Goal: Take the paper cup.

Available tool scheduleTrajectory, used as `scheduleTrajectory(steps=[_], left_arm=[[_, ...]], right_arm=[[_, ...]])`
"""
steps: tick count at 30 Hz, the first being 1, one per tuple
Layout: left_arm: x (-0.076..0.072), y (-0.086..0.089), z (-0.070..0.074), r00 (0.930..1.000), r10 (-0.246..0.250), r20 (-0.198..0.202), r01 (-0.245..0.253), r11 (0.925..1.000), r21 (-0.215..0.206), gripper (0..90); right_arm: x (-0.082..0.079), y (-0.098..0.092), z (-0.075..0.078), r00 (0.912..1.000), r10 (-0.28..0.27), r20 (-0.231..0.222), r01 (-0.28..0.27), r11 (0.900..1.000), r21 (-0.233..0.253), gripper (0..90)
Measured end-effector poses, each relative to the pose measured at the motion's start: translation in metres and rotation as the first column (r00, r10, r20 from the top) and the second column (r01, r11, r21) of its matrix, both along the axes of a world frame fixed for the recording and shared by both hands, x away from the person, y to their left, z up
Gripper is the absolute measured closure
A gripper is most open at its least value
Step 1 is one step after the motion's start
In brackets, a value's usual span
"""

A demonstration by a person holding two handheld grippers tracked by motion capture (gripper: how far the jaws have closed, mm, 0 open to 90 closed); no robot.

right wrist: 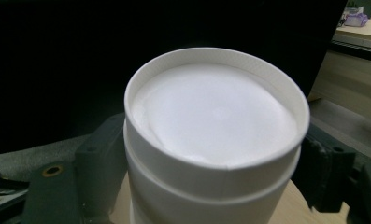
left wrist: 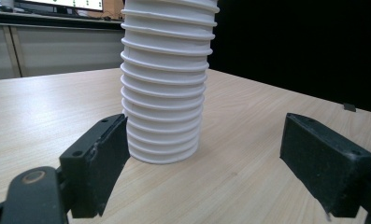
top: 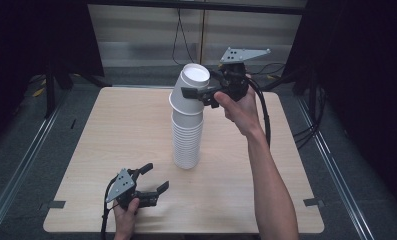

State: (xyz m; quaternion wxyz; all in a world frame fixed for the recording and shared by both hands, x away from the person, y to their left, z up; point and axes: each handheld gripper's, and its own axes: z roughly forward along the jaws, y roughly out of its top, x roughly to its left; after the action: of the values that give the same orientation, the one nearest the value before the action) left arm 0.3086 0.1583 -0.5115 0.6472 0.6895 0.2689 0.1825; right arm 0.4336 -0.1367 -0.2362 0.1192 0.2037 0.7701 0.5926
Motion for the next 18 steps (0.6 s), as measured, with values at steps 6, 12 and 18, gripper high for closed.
scheduleTrajectory(steps=[6,12,18], left_arm=[[0.000,0.000,0.000,1.0000,0.002,0.004,-0.002,1.0000,0.002,15.5],[0.000,0.000,0.000,1.0000,0.002,0.004,-0.002,1.0000,0.003,15.5],[-0.001,0.000,0.000,1.0000,0.000,0.007,0.000,1.0000,0.007,15.5]], right_arm=[[0.000,-0.004,-0.001,1.0000,-0.003,0.004,0.003,0.999,0.055,21.9],[-0.002,-0.010,0.002,0.9997,0.003,0.025,-0.006,0.992,0.125,21.9],[-0.003,-0.012,0.001,0.9993,-0.001,0.037,-0.005,0.989,0.146,21.9]])
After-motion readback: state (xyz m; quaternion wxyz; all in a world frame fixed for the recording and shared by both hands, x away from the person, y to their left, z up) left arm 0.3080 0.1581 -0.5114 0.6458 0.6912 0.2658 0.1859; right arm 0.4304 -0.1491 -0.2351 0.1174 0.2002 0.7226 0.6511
